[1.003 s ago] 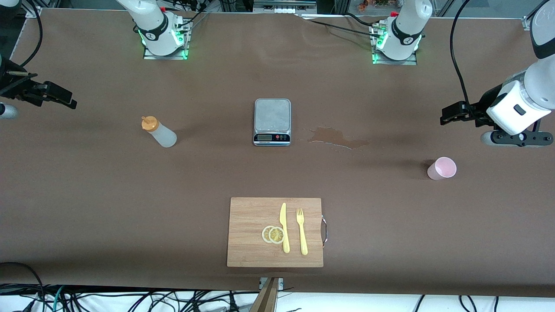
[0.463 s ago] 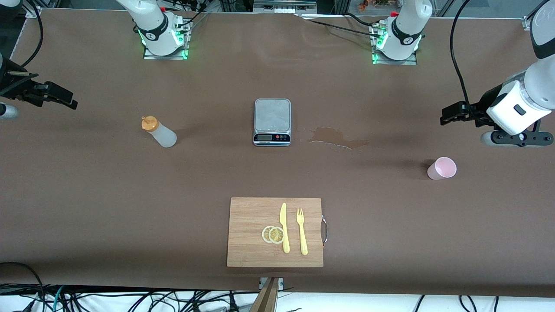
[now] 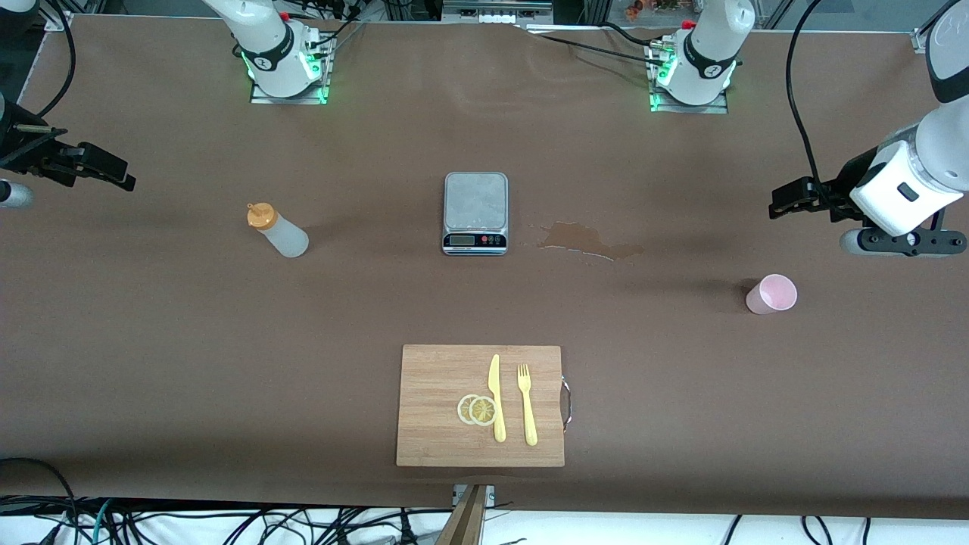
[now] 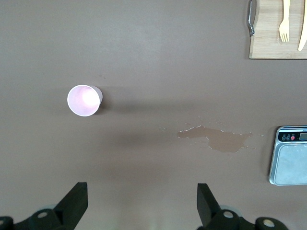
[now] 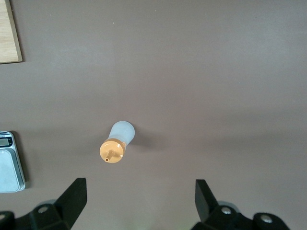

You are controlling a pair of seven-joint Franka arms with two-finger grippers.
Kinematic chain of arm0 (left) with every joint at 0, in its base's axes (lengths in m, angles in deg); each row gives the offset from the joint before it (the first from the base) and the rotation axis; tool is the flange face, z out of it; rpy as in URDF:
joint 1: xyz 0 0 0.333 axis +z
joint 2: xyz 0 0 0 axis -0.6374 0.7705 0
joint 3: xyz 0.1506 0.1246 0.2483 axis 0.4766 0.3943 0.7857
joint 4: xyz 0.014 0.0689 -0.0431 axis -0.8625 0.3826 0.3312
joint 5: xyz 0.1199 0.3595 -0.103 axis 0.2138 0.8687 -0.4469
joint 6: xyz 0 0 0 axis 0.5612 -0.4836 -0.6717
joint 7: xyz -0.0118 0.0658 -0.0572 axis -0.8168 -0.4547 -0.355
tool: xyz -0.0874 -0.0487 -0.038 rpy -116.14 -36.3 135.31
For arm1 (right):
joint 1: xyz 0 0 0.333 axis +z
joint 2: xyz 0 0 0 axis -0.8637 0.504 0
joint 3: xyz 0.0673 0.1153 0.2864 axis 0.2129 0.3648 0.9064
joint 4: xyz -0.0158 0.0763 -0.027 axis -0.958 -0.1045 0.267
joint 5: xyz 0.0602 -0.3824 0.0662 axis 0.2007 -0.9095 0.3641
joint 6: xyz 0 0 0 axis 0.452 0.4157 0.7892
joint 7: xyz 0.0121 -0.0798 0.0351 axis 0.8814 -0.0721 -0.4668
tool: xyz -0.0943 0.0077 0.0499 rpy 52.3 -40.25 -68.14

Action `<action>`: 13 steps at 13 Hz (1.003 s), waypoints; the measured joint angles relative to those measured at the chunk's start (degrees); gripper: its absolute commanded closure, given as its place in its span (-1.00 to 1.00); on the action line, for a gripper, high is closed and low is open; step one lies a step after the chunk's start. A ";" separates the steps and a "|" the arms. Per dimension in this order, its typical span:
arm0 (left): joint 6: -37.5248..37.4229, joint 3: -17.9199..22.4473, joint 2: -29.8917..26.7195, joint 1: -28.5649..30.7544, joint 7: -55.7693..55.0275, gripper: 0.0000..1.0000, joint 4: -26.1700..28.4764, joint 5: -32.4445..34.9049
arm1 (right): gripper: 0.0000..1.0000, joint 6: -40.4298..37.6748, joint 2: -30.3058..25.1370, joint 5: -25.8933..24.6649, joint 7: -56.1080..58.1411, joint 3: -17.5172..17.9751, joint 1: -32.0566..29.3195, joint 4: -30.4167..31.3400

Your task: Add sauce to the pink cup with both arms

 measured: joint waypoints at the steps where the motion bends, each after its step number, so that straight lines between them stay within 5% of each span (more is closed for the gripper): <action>1: 0.00 0.04 0.08 0.00 0.00 -1.00 0.00 0.00 | -1.00 0.01 0.00 0.00 0.00 0.00 0.00 0.00; 13: 1.53 1.75 4.72 5.71 7.40 -1.00 0.30 0.41 | -1.00 0.01 0.00 0.00 0.00 0.04 0.02 0.00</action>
